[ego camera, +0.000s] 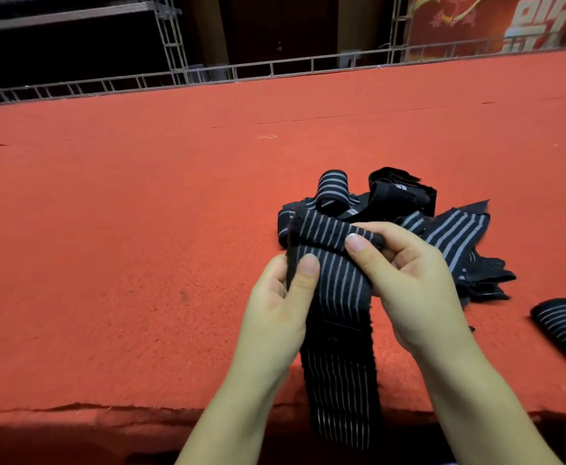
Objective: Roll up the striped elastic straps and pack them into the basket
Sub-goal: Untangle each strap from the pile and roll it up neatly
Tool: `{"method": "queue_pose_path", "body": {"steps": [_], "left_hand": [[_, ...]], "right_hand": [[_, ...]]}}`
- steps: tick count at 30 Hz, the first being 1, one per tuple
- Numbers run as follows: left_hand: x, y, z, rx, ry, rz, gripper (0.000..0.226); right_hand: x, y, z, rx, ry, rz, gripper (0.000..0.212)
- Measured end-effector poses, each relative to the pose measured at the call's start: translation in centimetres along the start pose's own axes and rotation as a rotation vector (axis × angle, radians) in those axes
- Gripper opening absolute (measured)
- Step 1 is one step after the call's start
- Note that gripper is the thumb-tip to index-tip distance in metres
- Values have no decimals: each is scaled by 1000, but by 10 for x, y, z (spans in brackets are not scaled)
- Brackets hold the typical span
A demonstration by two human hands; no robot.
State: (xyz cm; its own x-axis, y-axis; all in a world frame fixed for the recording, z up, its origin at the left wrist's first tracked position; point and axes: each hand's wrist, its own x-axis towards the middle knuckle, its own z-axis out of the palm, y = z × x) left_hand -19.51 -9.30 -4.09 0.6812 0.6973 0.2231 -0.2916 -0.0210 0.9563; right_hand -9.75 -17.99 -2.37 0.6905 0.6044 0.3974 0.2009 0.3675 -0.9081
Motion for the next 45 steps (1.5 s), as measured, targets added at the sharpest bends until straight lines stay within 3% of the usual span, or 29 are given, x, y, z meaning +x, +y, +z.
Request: {"method": "queue_pose_path", "body": {"steps": [6, 12, 19, 25, 27, 31, 35, 40, 45], "left_hand": [[-2, 7, 3, -75, 39, -29, 19], [-1, 15, 0, -148, 38, -70, 24], [2, 16, -4, -137, 133, -143, 36], [3, 15, -8, -82, 171, -67, 25], [3, 14, -8, -83, 126, -26, 28], [2, 9, -9, -25, 35, 48, 13], [2, 6, -11, -33, -38, 34, 23], [3, 9, -13, -144, -157, -58, 29], [-1, 5, -6, -74, -162, -40, 28]], "right_hand": [[-1, 0, 2, -219, 65, -129, 15], [-6, 5, 1, -408, 85, -237, 23], [-5, 7, -4, -539, -119, -345, 28], [-7, 2, -10, -290, -272, 0, 30], [-9, 0, -6, -114, -240, 134, 36], [-7, -2, -4, -63, -224, 225, 34], [-4, -1, -7, -100, -142, 121, 15], [-1, -4, -13, -118, 5, 12, 20], [0, -7, -11, -306, 103, -137, 13]]}}
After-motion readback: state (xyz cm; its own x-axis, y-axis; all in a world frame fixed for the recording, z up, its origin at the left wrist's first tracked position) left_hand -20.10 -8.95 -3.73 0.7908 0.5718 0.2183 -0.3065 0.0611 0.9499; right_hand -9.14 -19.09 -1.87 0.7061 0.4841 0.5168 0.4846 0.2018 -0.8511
